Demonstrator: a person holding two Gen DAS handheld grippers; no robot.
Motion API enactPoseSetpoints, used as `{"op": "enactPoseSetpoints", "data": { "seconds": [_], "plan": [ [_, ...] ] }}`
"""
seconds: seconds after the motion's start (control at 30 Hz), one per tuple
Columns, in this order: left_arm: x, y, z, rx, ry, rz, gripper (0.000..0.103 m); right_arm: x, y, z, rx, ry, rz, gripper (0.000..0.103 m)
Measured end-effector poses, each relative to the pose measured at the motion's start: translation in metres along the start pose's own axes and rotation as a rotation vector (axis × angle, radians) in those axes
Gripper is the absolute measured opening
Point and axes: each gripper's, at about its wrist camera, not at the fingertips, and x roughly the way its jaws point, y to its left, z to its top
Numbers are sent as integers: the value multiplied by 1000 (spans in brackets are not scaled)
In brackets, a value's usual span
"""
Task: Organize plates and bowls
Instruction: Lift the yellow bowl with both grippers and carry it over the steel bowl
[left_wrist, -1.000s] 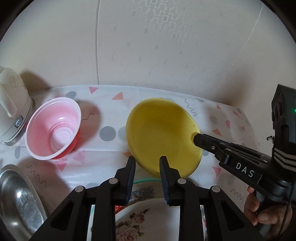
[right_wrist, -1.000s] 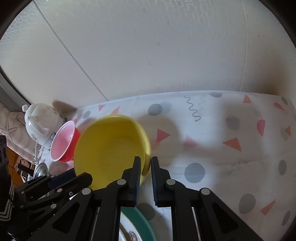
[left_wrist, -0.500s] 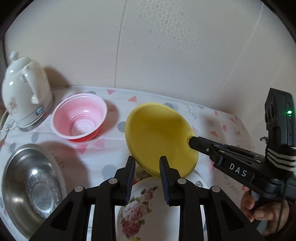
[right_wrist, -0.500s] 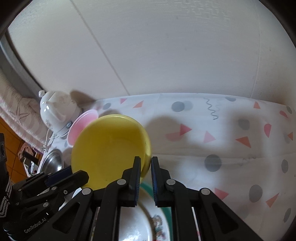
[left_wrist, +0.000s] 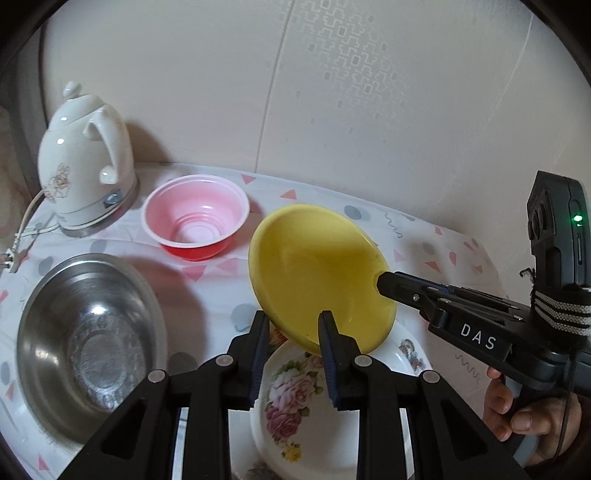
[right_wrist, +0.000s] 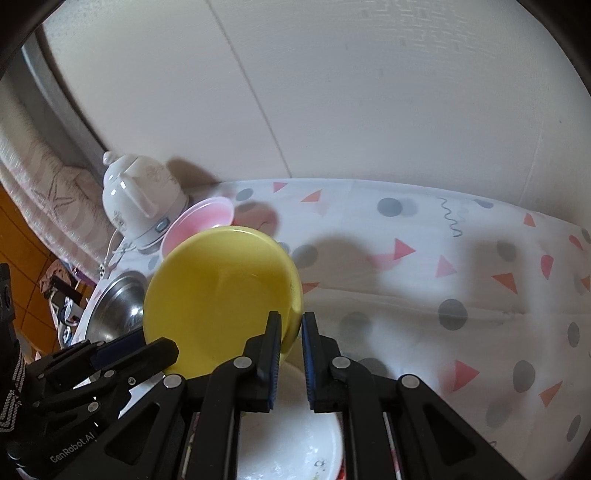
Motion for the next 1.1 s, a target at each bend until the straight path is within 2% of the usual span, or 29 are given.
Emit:
{"op": "enactPoseSetpoints", "data": {
  "seconds": [0.57,0.77,1.1],
  "plan": [
    [-46,36,-29,-86,-57,90,26,10,53,-10,-100,42,113,11],
    [-64,70,-36,-111,-75,84,27,16,87,-12,-129,47,129,11],
    [-79,142,-46,-142,-44,80,27,43,152,-19,-158,76,125,11]
  ]
}}
